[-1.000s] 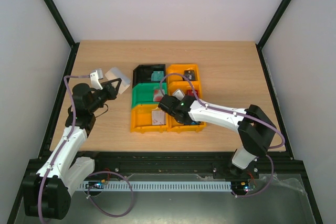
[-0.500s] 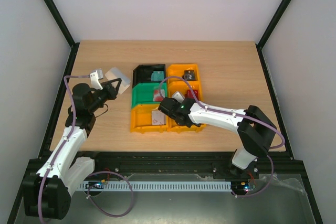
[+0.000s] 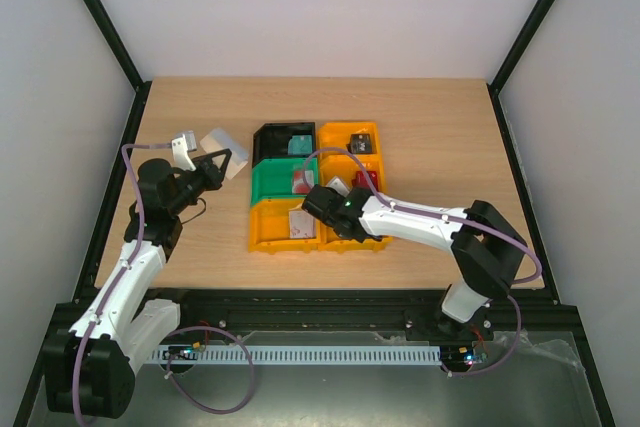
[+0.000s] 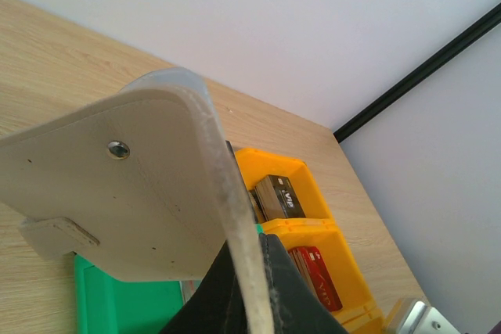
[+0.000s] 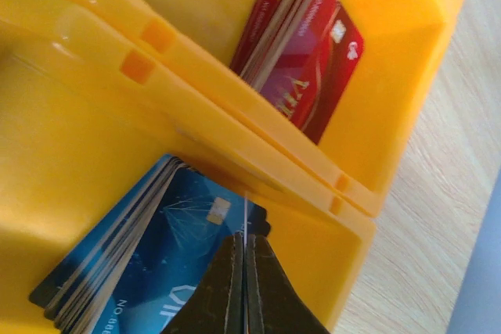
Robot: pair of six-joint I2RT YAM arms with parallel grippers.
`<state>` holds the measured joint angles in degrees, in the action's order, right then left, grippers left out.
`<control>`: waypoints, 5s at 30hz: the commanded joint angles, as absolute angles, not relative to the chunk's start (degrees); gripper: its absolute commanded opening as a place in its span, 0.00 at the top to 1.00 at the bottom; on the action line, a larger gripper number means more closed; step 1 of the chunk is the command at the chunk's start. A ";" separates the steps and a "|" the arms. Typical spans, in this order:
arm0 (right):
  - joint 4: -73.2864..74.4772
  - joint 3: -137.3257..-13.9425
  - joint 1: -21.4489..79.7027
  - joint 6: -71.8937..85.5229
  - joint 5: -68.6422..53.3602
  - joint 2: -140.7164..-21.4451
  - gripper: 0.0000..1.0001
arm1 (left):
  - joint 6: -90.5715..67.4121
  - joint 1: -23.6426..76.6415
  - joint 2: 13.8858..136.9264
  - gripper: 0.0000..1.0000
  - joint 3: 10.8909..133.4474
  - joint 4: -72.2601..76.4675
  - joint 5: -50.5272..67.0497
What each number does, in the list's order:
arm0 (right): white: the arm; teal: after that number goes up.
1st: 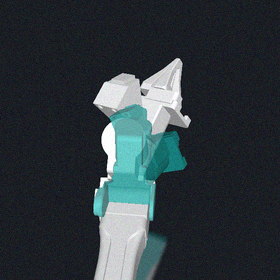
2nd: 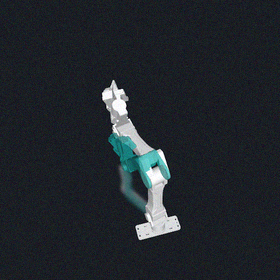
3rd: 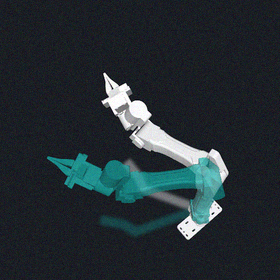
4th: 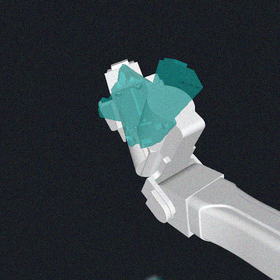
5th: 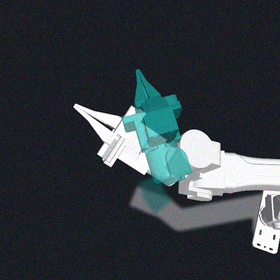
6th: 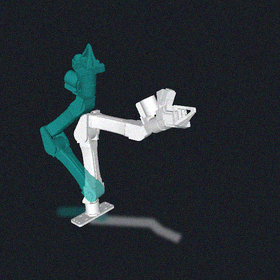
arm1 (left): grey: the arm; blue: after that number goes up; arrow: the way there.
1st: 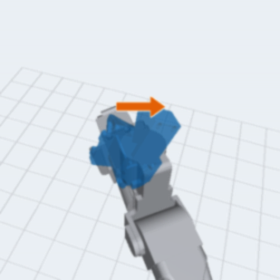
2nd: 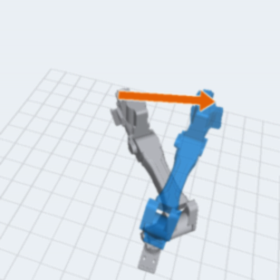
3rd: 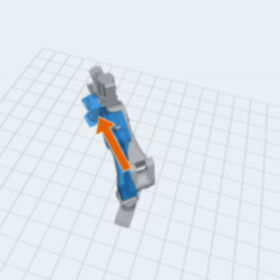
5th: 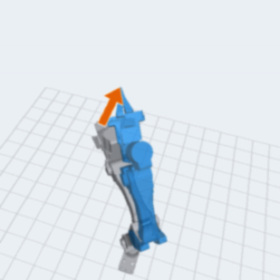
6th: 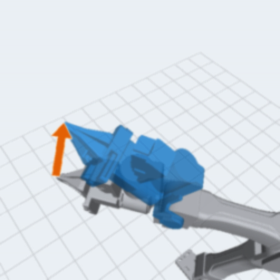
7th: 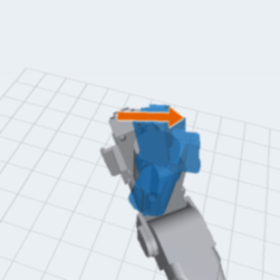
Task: Take the credit cards out of the card holder
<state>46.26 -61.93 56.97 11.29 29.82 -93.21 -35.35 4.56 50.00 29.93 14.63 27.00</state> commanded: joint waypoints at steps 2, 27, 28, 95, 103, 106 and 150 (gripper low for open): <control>43.52 -60.55 56.89 9.64 25.70 -93.31 0.98 | -34.72 4.31 49.66 0.98 29.84 16.45 27.61; 43.91 -60.09 56.94 7.22 26.26 -92.38 0.65 | -34.35 4.22 49.78 0.98 29.49 16.49 27.68; 43.98 -60.42 56.91 7.29 25.56 -92.32 0.63 | -34.32 4.26 49.84 0.98 29.44 16.52 27.69; 50.75 -64.56 42.32 45.80 9.90 -94.38 0.72 | -33.92 4.22 49.01 0.98 27.69 17.22 28.15; 51.96 -64.72 42.32 45.79 10.66 -93.51 0.83 | -33.92 4.22 49.05 0.98 27.69 17.22 28.12; 52.72 -65.03 42.28 45.57 11.25 -93.27 0.89 | -33.99 4.22 49.15 0.98 27.66 17.23 28.12; 35.43 -62.68 45.61 37.79 -3.82 -81.76 0.98 | -33.92 4.13 49.57 0.98 27.49 18.04 27.90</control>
